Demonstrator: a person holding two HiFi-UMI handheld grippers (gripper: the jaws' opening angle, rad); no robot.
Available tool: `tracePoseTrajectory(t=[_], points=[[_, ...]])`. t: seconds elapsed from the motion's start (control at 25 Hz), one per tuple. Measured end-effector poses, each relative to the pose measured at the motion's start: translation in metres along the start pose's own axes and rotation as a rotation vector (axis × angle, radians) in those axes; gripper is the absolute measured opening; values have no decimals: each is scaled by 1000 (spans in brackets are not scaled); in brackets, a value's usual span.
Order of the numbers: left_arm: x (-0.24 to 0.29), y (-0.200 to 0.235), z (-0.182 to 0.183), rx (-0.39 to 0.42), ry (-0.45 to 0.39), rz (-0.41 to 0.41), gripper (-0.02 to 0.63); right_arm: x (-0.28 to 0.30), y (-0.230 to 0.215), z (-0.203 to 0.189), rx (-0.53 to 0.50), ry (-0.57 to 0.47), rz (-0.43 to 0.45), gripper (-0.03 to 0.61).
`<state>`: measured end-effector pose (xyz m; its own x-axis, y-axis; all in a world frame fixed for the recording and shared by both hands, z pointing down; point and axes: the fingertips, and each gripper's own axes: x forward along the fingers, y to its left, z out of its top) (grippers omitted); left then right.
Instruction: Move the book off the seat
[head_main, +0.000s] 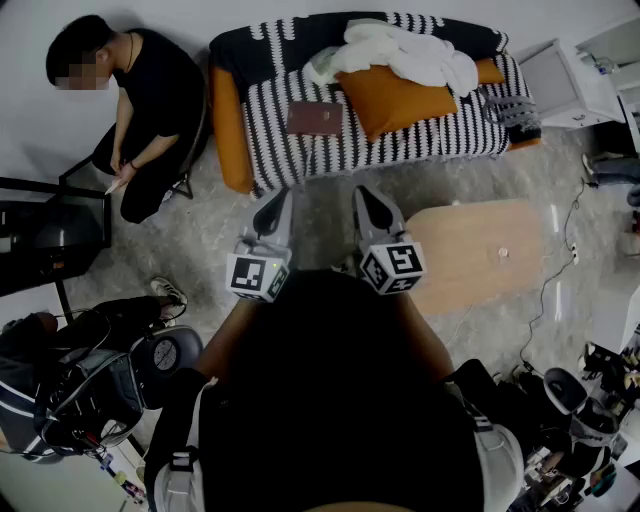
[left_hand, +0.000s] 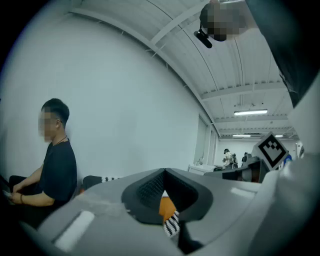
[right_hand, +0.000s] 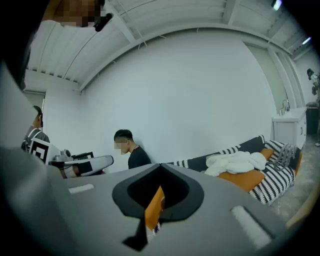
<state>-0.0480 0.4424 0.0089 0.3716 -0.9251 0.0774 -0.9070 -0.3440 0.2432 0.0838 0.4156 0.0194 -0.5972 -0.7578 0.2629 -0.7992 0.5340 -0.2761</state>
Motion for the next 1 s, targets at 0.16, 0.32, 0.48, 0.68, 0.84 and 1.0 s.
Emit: tracePoseTrajectory(t=[0.16, 0.32, 0.48, 0.68, 0.84, 1.0], points=[[5, 16, -6, -2, -7, -9, 5, 16, 2, -7, -11, 6, -4, 8], [5, 32, -17, -17, -5, -5, 5, 29, 5, -20, -27, 21, -15, 8], [2, 45, -24, -18, -3, -22, 5, 39, 10, -23, 6, -7, -18, 8], [-23, 50, -5, -13, 3, -31, 5, 29, 31, -12, 15, -18, -61, 9], [-33, 66, -4, -26, 10, -43, 5, 34, 41, -17, 24, -31, -102, 8], [-42, 74, -9, -28, 20, -80, 5, 34, 48, -26, 32, -26, -134, 9]])
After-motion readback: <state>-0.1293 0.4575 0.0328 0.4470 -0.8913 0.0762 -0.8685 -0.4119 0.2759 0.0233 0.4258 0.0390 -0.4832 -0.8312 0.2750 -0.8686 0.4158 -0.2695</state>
